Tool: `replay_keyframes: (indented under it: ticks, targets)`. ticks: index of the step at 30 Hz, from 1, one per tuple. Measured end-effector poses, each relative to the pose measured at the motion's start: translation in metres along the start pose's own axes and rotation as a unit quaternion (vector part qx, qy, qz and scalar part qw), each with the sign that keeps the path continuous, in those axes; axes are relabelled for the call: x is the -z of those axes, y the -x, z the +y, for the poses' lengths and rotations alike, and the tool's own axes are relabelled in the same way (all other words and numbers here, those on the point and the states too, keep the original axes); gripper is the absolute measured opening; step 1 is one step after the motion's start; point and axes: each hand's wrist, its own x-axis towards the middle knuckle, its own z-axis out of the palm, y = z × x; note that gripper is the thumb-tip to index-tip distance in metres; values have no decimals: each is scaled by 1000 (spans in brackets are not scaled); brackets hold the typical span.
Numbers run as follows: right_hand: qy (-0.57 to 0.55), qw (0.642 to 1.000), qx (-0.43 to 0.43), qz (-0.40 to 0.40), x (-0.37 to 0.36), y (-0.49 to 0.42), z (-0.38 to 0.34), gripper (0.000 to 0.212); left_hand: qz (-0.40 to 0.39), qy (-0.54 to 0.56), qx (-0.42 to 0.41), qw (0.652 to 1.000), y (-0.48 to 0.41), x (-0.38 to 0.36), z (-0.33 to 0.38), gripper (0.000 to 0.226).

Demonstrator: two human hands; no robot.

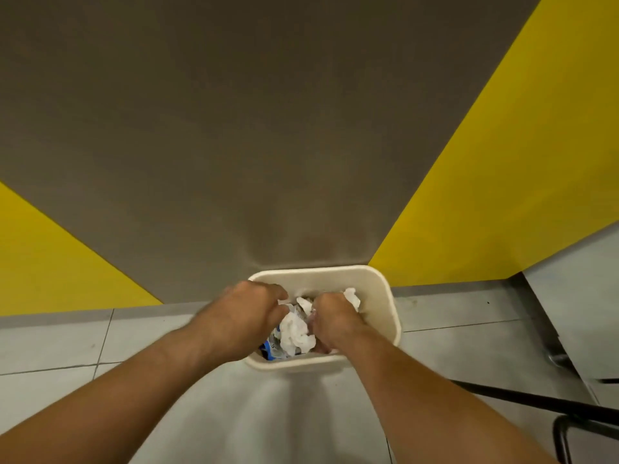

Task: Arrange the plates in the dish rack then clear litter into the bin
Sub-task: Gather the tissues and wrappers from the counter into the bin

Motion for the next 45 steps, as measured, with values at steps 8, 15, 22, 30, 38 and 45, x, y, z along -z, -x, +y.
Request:
replay_keyframes:
  ticks: [8, 15, 22, 30, 38, 45]
  targets:
    - [-33, 998, 13, -43, 13, 9, 3, 56, 32, -16, -31, 999, 19, 17, -7, 37]
    - [38, 999, 1, -4, 92, 86, -17, 84, 26, -35, -59, 997, 44, 83, 16, 38]
    - [0, 996, 50, 68, 187, 209, -75, 43, 34, -14, -99, 994, 122, 210, 50, 45]
    - [17, 979, 138, 147, 337, 349, -175, 55, 85, -8, -117, 989, 228, 378, 86, 72]
    - [13, 960, 202, 193, 456, 439, -278, 60, 162, -21, -124, 979, 306, 527, 85, 66]
    - [-13, 950, 212, 229, 490, 454, -375, 52, 178, -30, -110, 977, 331, 612, 38, 68]
